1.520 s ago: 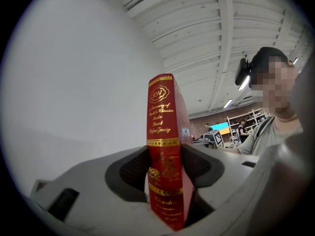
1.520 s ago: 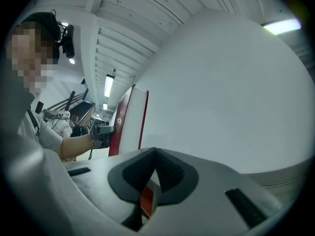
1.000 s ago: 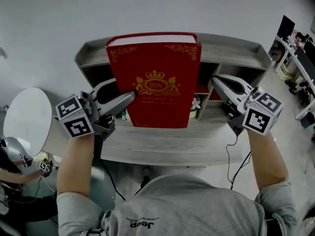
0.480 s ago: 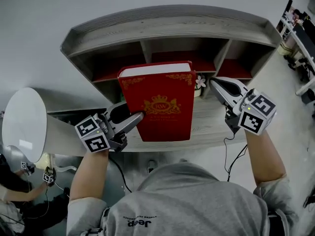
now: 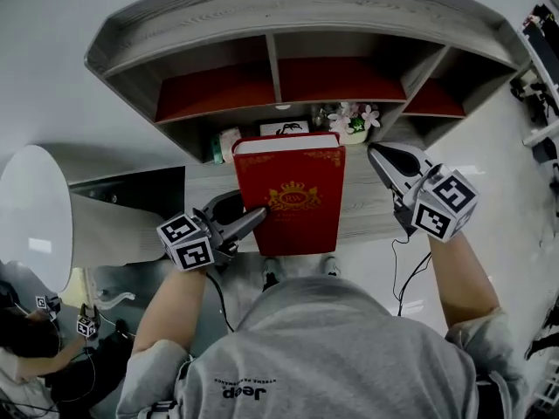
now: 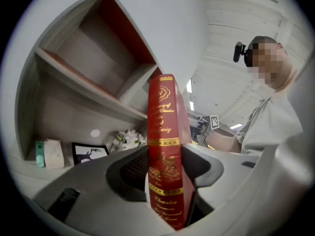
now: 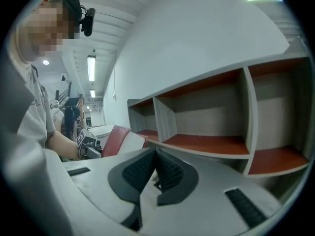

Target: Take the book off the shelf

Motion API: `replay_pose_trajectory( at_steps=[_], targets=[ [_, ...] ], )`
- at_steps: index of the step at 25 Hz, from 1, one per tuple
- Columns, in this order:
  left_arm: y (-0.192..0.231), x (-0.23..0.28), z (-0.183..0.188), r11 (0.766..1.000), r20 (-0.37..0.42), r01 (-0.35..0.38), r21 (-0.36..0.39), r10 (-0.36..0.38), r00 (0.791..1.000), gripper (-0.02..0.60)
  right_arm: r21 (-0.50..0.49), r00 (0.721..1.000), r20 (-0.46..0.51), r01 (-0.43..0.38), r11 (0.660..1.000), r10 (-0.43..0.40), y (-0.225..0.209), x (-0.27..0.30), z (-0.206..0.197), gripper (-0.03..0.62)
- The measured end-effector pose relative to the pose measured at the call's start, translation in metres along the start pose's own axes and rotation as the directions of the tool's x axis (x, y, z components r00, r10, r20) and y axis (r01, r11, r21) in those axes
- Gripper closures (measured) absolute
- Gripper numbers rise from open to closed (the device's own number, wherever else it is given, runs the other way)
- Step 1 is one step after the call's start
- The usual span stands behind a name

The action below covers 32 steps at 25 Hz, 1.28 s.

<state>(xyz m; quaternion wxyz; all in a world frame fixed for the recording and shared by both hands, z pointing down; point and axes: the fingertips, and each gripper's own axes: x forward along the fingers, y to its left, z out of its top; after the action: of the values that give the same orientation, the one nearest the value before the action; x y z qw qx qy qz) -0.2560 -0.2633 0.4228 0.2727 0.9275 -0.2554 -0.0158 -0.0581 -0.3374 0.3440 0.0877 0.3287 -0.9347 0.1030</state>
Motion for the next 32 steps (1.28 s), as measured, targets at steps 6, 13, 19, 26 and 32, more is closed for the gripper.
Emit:
replay_pose_trajectory(
  at_steps=[6,13,19,26,32],
  targets=[
    [0.032,0.008,-0.065,0.994,-0.069,-0.013,-0.109,0.005,0.998,0.336,0.042,0.996,-0.085,0.027,0.999,-0.023,-0.008,0.015,-0.05,0.572],
    [0.06,0.019,-0.124,0.978,-0.127,-0.041,-0.204,0.015,0.992,0.336,0.066,0.991,-0.128,0.043,0.997,-0.034,-0.017,0.026,-0.09,0.572],
    [0.078,0.028,-0.162,0.954,-0.17,-0.076,-0.291,0.027,0.985,0.336,0.096,0.985,-0.171,0.047,0.994,-0.03,-0.02,0.034,-0.119,0.572],
    [0.1,0.038,-0.195,0.925,-0.226,-0.124,-0.358,0.043,0.973,0.336,0.129,0.98,-0.2,0.046,0.991,-0.019,-0.022,0.042,-0.143,0.572],
    [0.126,0.045,-0.207,0.903,-0.275,-0.175,-0.392,0.066,0.959,0.336,0.16,0.975,-0.22,0.052,0.986,-0.016,-0.027,0.043,-0.16,0.572]
  ],
)
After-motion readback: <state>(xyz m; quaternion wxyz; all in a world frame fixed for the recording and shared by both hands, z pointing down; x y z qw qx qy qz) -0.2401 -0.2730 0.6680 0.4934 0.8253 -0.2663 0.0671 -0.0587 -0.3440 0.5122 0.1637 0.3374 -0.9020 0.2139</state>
